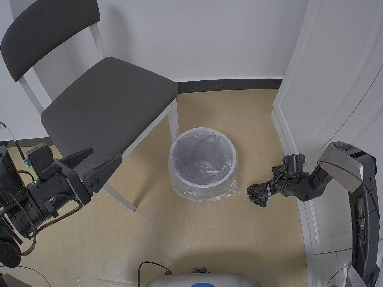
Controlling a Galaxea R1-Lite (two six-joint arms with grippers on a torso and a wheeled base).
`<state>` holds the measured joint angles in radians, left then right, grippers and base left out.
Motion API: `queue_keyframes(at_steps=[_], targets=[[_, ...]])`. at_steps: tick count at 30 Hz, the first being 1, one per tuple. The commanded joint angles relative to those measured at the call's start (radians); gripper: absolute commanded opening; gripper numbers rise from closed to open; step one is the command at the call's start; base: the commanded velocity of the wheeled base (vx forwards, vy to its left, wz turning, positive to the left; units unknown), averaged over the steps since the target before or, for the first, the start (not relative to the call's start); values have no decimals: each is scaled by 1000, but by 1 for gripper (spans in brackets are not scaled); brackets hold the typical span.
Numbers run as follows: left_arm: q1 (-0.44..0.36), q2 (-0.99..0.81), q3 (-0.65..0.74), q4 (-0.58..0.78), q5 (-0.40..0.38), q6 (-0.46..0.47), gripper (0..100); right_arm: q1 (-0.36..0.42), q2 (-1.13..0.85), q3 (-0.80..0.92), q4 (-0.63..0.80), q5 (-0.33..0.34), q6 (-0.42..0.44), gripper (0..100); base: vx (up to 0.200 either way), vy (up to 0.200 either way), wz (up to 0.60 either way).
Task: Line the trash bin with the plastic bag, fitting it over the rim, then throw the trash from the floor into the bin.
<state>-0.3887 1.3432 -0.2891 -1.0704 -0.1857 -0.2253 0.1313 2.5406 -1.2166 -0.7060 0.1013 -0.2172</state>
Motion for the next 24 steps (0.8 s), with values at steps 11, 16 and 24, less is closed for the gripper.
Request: queue_keyframes(at_steps=[11, 16, 24], targets=[[-4, 16, 2, 0, 0, -2, 100, 5, 95, -231, 227, 11, 38, 100, 0, 0, 0], [-6, 22, 10, 0, 0, 0, 100, 5, 96, -290, 365, 15, 36, 100, 0, 0, 0], [-6, 25, 10, 0, 0, 0, 100, 7, 96, -299, 381, 25, 36, 0, 0, 0, 0]])
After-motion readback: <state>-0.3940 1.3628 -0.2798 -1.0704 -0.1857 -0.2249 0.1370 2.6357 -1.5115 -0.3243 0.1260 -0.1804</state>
